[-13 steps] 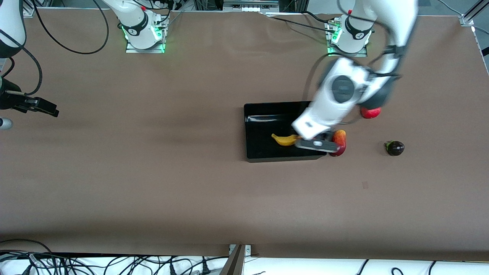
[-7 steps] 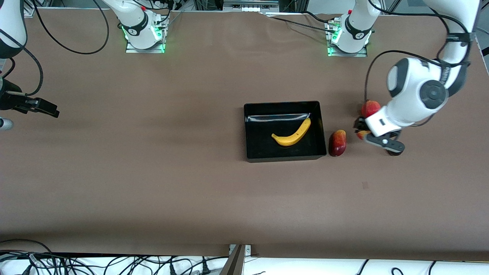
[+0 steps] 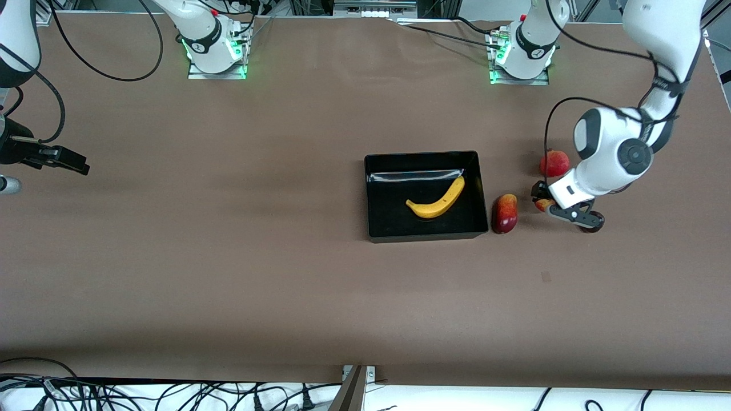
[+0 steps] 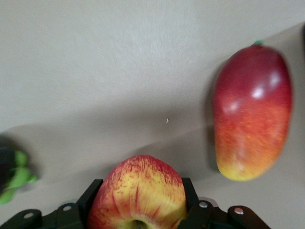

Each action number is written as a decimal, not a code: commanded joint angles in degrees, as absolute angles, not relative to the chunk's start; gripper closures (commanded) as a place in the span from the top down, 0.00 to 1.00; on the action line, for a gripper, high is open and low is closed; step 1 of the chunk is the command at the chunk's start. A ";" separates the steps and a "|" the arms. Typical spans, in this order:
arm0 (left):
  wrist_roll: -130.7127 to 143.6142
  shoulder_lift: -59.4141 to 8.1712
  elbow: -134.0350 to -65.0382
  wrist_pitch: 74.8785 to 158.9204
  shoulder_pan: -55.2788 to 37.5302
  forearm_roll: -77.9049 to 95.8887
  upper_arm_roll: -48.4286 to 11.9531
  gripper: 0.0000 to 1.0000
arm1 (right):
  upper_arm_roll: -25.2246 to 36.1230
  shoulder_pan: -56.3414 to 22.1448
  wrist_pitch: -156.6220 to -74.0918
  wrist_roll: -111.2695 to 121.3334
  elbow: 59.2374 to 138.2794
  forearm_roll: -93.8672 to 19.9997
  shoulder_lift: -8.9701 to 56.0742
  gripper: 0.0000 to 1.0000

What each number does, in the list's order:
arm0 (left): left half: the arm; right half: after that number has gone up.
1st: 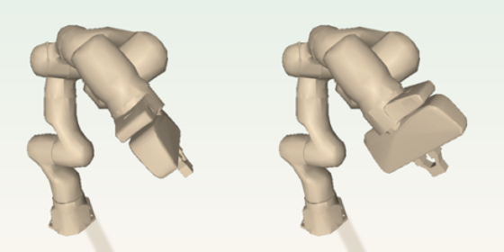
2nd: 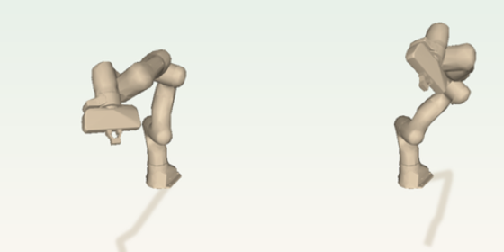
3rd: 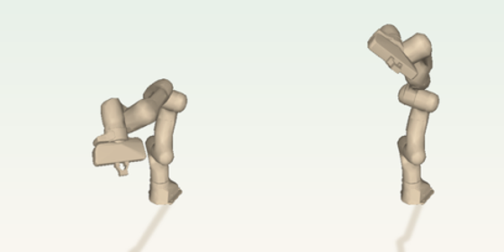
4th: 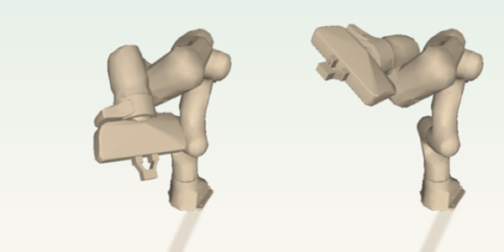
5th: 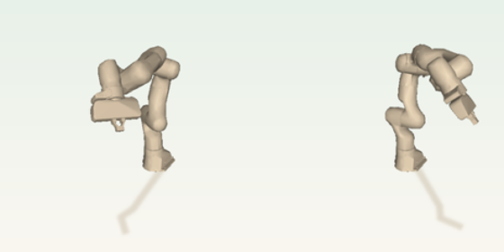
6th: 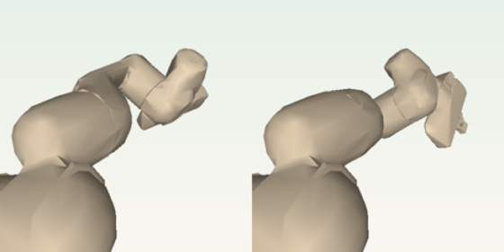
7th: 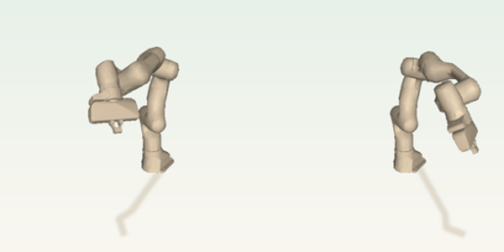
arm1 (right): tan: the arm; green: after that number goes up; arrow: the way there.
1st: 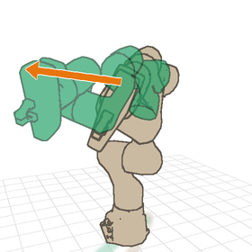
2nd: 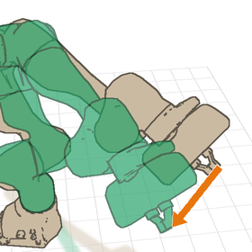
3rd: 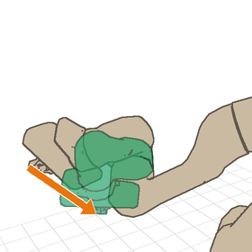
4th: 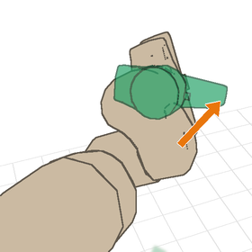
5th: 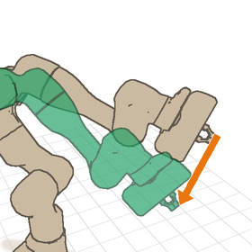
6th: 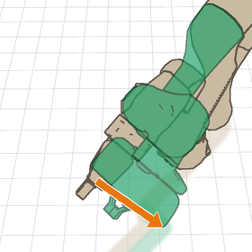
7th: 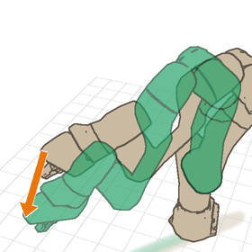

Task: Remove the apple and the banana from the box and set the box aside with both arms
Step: 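Carry the apple out of the tray and set it beside the mango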

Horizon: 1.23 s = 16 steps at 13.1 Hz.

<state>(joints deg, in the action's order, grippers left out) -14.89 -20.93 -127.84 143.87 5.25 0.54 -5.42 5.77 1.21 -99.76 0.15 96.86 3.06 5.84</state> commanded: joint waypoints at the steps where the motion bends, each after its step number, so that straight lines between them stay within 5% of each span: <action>1: -13.54 -22.59 -127.18 145.28 5.27 -0.44 -5.54 0.00 | 5.98 0.97 -98.96 0.62 96.42 2.99 5.54 1.00; 2: -13.54 -22.59 -127.18 145.20 5.19 -0.53 -5.54 0.15 | 5.98 0.97 -98.96 0.62 96.42 2.99 5.62 1.00; 3: -13.80 -22.50 -127.18 145.20 5.27 -0.53 -5.54 0.99 | 5.98 0.97 -99.05 0.53 96.42 2.90 5.62 1.00; 5: -14.41 -20.06 -127.18 144.32 5.27 -0.53 -5.01 1.00 | 5.98 0.97 -99.05 0.61 96.42 2.90 5.63 1.00; 10: -13.19 -7.48 -123.42 127.03 -0.60 0.26 -9.38 1.00 | 5.98 0.97 -98.70 0.70 96.42 2.90 5.54 1.00; 16: -10.98 -14.30 -118.48 135.50 -11.32 1.41 -11.95 1.00 | 5.89 0.97 -98.18 -0.26 96.42 2.90 5.28 1.00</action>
<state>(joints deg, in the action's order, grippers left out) -9.95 -8.91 -120.95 131.76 -9.57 0.78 -12.47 5.79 1.20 -99.59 0.13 96.86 3.05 5.82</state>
